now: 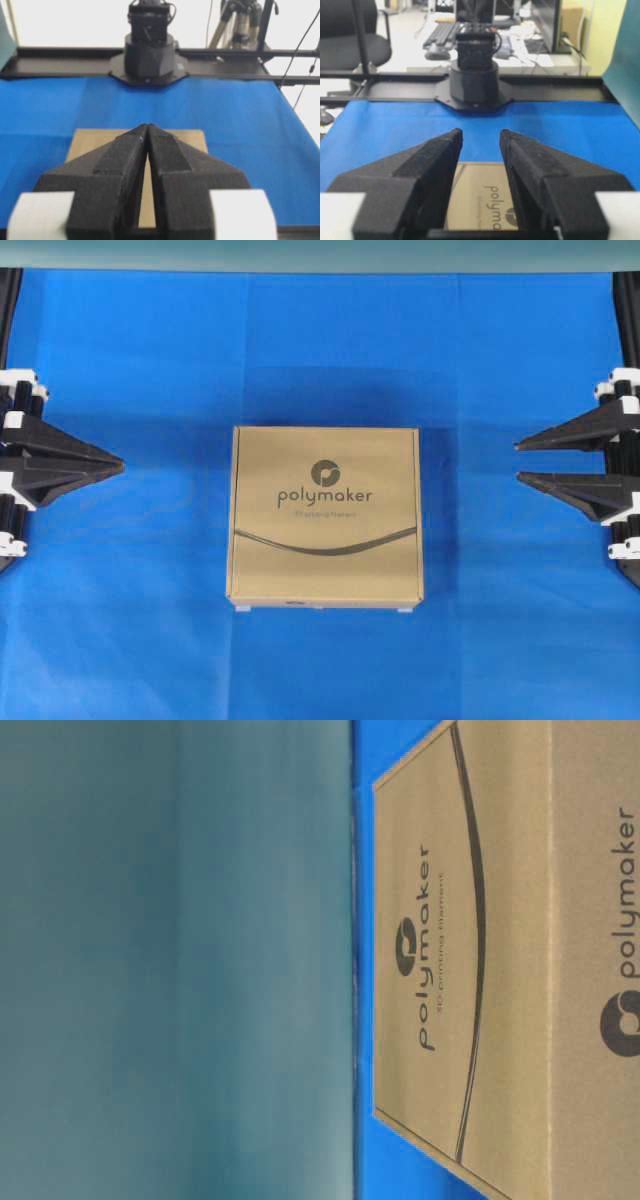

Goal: Lift up the cardboard box by clamping it between your arms.
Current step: 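Move both grippers inward toward the left and right sides of the polymaker box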

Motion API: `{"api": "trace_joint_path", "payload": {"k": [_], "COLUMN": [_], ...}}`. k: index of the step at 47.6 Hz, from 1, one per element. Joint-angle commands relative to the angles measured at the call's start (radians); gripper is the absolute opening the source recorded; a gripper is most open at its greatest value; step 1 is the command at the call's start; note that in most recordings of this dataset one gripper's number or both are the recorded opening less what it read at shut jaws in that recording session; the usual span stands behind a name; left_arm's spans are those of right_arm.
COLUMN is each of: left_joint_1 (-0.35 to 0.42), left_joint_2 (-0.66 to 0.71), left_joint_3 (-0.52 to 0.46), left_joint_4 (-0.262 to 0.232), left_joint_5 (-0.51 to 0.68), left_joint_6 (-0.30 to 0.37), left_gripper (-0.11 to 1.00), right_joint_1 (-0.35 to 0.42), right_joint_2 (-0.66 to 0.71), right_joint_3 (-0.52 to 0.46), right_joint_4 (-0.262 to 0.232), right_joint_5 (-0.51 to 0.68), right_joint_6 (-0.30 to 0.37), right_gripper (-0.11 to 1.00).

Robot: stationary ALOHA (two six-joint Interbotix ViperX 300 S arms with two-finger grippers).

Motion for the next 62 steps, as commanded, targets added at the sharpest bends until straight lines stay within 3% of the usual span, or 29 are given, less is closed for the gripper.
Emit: {"api": "trace_joint_path", "payload": {"k": [1, 4, 7, 17, 30, 42, 45, 50, 57, 62], "left_joint_1": [0.009, 0.015, 0.015, 0.015, 0.008, -0.003, -0.003, -0.002, 0.002, 0.002], "left_joint_2": [0.043, 0.067, 0.087, 0.130, 0.207, 0.262, 0.278, 0.295, 0.331, 0.368], "left_joint_3": [-0.037, -0.067, -0.100, -0.138, -0.167, -0.173, -0.178, -0.183, -0.181, -0.183], "left_joint_4": [0.014, 0.017, 0.020, 0.020, 0.020, 0.020, 0.021, 0.020, 0.020, 0.020], "left_joint_5": [0.086, 0.164, 0.232, 0.403, 0.554, 0.601, 0.624, 0.632, 0.637, 0.637], "left_joint_6": [-0.040, -0.048, -0.041, -0.018, -0.023, -0.015, -0.017, -0.020, -0.043, -0.057], "left_gripper": [0.05, 0.08, 0.01, 0.01, 0.01, 0.01, 0.03, 0.27, 0.72, 0.88], "right_joint_1": [-0.015, -0.017, -0.023, -0.037, -0.037, -0.038, -0.040, -0.041, -0.043, -0.046], "right_joint_2": [0.020, 0.035, 0.058, 0.143, 0.281, 0.396, 0.411, 0.423, 0.446, 0.460], "right_joint_3": [-0.008, -0.020, -0.051, -0.124, -0.169, -0.210, -0.219, -0.218, -0.204, -0.186], "right_joint_4": [0.014, 0.049, 0.067, 0.066, 0.064, 0.014, 0.012, 0.011, 0.012, 0.008], "right_joint_5": [0.012, 0.091, 0.235, 0.591, 0.756, 0.913, 0.933, 0.937, 0.937, 0.925], "right_joint_6": [0.014, 0.020, 0.023, 0.023, 0.020, -0.002, -0.011, -0.014, -0.006, -0.009], "right_gripper": [0.14, 0.08, 0.01, 0.00, 0.00, 0.05, 0.10, 0.27, 0.71, 0.94]}}
